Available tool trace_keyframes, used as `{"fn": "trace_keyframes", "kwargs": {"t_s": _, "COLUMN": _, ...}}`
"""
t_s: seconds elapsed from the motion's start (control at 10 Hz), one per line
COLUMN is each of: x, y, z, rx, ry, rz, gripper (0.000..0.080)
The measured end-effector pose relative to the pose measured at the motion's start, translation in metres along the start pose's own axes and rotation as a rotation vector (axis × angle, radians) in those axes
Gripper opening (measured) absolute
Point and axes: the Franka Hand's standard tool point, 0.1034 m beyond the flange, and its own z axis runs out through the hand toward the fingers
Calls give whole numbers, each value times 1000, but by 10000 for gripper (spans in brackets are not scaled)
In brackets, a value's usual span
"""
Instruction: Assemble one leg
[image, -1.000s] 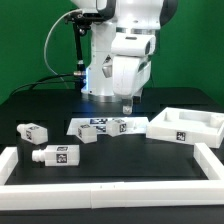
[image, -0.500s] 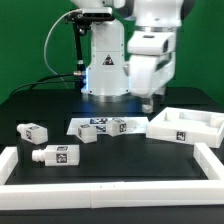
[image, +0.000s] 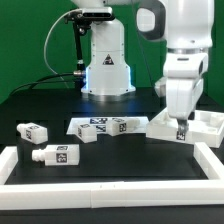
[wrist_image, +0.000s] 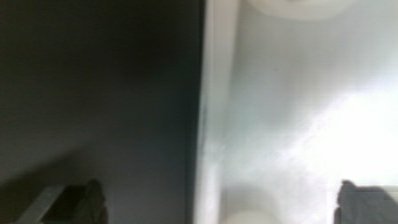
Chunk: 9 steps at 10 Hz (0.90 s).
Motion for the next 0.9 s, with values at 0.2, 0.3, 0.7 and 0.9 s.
{"fn": "trace_keyframes", "kwargs": {"t_s": 0.2, "x": -20, "y": 3, "z": 12, "rx": -1, "ry": 8, "rz": -4, "gripper": 648}}
{"fn": "trace_keyframes", "kwargs": {"t_s": 0.3, "x": -32, "y": 4, "z": 15, "rx": -6, "ry": 17, "rz": 4, "gripper": 648}}
{"fn": "trace_keyframes", "kwargs": {"t_s": 0.7, "x": -33, "y": 4, "z": 15, "rx": -5, "ry": 16, "rz": 7, "gripper": 388}}
{"fn": "trace_keyframes", "kwargs": {"t_s": 0.9, "x": -32, "y": 4, "z": 15, "rx": -5, "ry": 16, "rz": 7, "gripper": 57}}
